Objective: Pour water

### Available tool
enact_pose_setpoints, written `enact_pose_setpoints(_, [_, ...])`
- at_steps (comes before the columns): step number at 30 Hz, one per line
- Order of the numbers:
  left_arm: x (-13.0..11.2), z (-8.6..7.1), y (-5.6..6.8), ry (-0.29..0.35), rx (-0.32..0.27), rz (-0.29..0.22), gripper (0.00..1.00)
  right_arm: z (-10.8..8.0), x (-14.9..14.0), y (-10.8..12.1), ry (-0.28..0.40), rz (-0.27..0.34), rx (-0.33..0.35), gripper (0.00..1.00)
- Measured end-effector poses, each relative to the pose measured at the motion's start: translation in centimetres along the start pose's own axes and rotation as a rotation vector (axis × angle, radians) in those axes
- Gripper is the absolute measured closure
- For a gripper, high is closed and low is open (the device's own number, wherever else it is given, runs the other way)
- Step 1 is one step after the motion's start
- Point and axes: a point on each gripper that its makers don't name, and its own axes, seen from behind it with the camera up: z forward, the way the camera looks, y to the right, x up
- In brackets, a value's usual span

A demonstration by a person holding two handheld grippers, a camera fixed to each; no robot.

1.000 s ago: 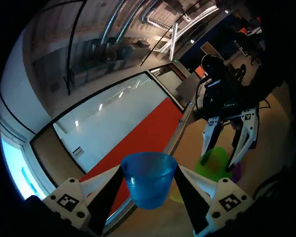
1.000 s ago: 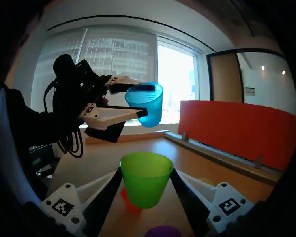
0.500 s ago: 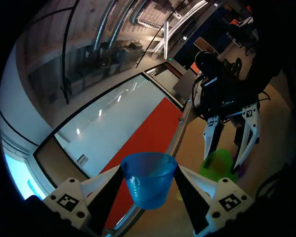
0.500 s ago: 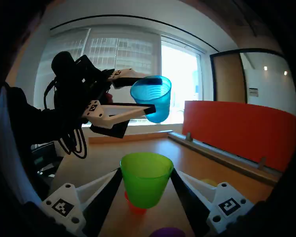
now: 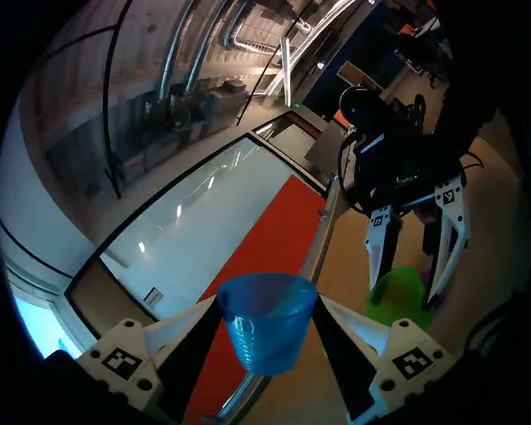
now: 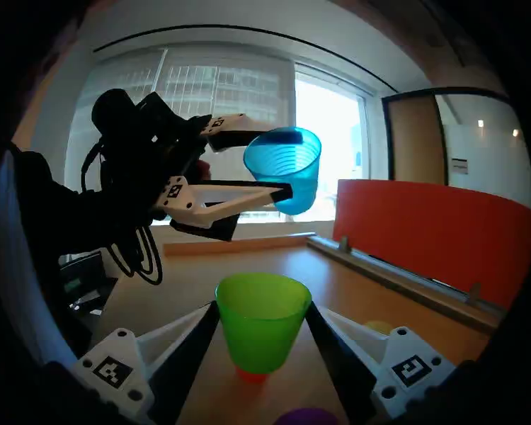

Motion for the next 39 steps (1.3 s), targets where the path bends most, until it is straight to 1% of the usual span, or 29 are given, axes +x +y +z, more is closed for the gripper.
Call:
enact_pose_setpoints(5, [0.4,0.0,0.0,0.006,-0.001,0.034,0.14,0.1,0.0,-0.2,0.000,0.000,0.006,0.08])
enact_pose_setpoints(12, [0.8,-0.2,-0.2,0.013,0.006,0.060,0.13,0.2,0.1,-0.4,-0.001,-0.003,0.010,0.08])
enact_pose_setpoints(17, [1.0,-0.4,-0.4,0.016,0.011,0.089,0.14,0.2,0.3,-0.3,0.002,-0.005,0.006,0.08])
enact_pose_setpoints(26, [1.3,-0.4,-0.1,0.019,0.008,0.125,0.14,0.0,0.8,-0.1,0.009,-0.003,0.002,0.08])
enact_pose_setpoints(39, [1.7,-0.4,-0.1,0.027,0.012,0.167,0.14,0.1,0.8,-0.1,0.008,-0.009,0.001,0.08])
